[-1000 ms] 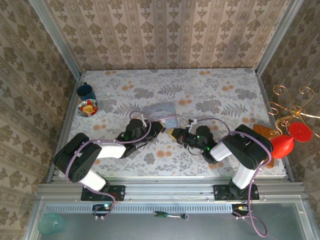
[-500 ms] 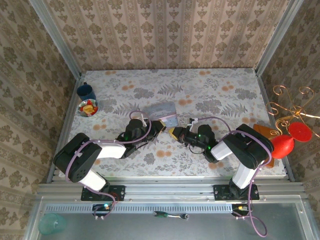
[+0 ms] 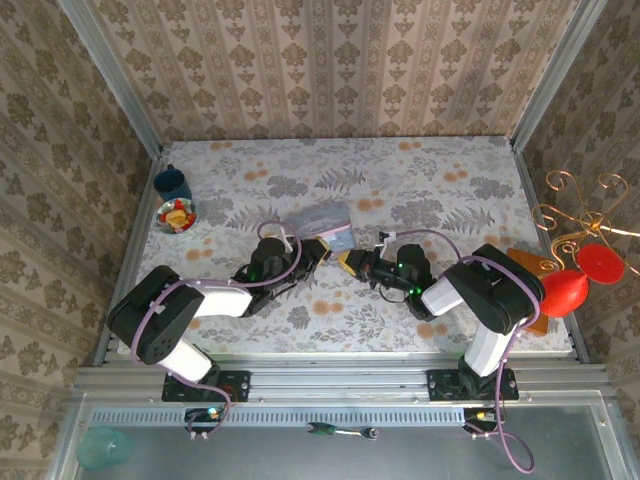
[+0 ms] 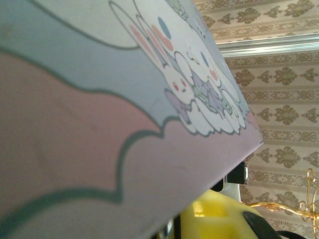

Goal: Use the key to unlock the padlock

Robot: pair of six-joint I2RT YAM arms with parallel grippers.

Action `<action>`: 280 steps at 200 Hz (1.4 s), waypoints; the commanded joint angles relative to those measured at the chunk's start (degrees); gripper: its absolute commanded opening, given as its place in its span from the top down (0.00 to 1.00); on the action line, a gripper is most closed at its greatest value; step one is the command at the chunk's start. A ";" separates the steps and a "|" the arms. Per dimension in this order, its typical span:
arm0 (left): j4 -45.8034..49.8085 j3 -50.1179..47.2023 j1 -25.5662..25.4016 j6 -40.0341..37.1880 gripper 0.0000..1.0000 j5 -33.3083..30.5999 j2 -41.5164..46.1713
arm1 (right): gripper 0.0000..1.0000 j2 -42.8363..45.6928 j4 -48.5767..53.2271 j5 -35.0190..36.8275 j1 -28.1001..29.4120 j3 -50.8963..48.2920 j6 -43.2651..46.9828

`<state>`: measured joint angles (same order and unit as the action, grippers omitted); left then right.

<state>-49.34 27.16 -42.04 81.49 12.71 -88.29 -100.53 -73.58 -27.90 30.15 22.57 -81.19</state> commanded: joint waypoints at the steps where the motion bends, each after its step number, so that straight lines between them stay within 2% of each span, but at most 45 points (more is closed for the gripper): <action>1: -5.88 1.68 -1.82 1.23 0.98 3.11 1.20 | 1.00 -1.28 -1.29 0.76 -0.88 2.13 0.19; 85: -9.36 3.21 -3.22 3.40 0.98 3.55 -1.48 | 1.00 -2.08 -1.38 -1.06 -0.88 4.26 -0.12; 280: -8.53 3.69 -4.19 2.82 0.98 3.99 -2.94 | 1.00 -1.71 -1.39 -0.75 1.53 7.82 -2.13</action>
<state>-52.14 28.18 -42.68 84.07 7.01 -90.41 -102.41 -71.66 -28.49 29.52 26.63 -82.74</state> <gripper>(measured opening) 0.158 0.066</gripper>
